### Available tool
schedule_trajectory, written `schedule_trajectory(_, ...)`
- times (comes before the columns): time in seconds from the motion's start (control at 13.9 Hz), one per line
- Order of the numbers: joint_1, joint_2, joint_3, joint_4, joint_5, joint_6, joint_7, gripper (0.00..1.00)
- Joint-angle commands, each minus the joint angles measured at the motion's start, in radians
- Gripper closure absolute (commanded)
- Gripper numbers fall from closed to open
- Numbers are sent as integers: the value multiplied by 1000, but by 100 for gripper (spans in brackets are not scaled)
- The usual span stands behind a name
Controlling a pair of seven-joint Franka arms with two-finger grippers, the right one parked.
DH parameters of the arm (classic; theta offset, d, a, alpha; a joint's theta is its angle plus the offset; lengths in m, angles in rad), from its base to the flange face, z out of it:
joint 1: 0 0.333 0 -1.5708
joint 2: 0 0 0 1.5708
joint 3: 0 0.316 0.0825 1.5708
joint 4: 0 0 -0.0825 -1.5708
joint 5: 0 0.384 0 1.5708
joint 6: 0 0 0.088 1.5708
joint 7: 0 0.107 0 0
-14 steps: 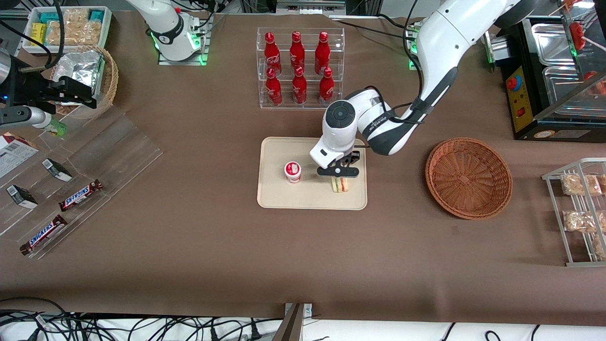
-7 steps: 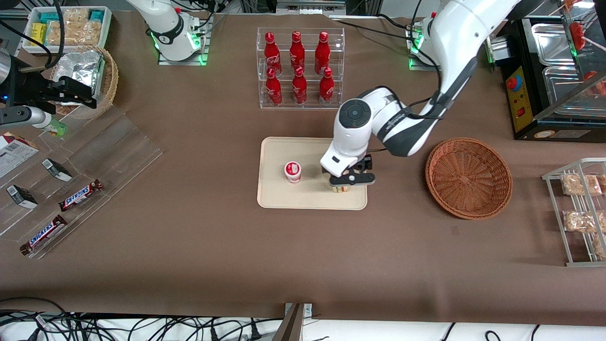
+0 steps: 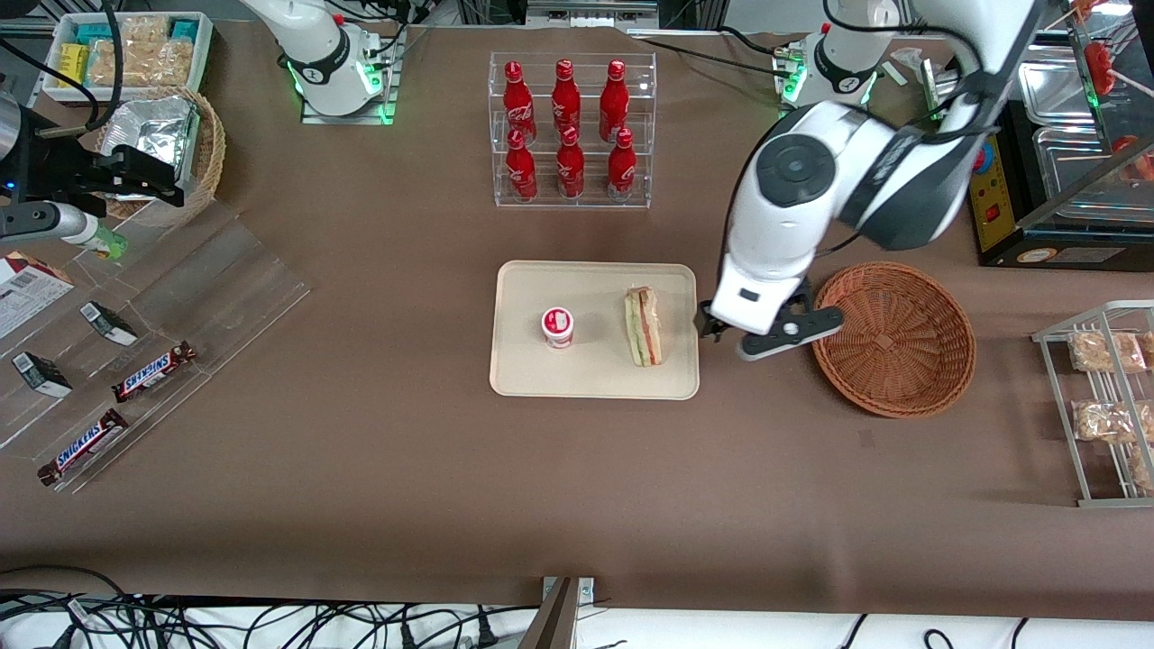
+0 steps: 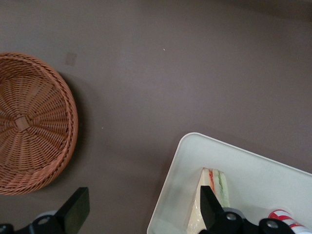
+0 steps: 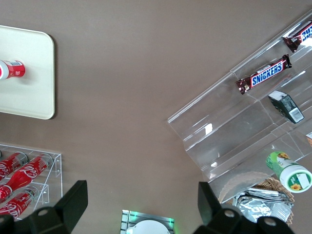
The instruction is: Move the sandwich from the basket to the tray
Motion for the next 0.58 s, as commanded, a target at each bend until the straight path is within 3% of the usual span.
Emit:
schedule_trajectory(0.0,37,5,-10,93,-51,-90,7,0)
schedule_trajectory(0.5,166,-67,-6,115,-192,-166,209,0)
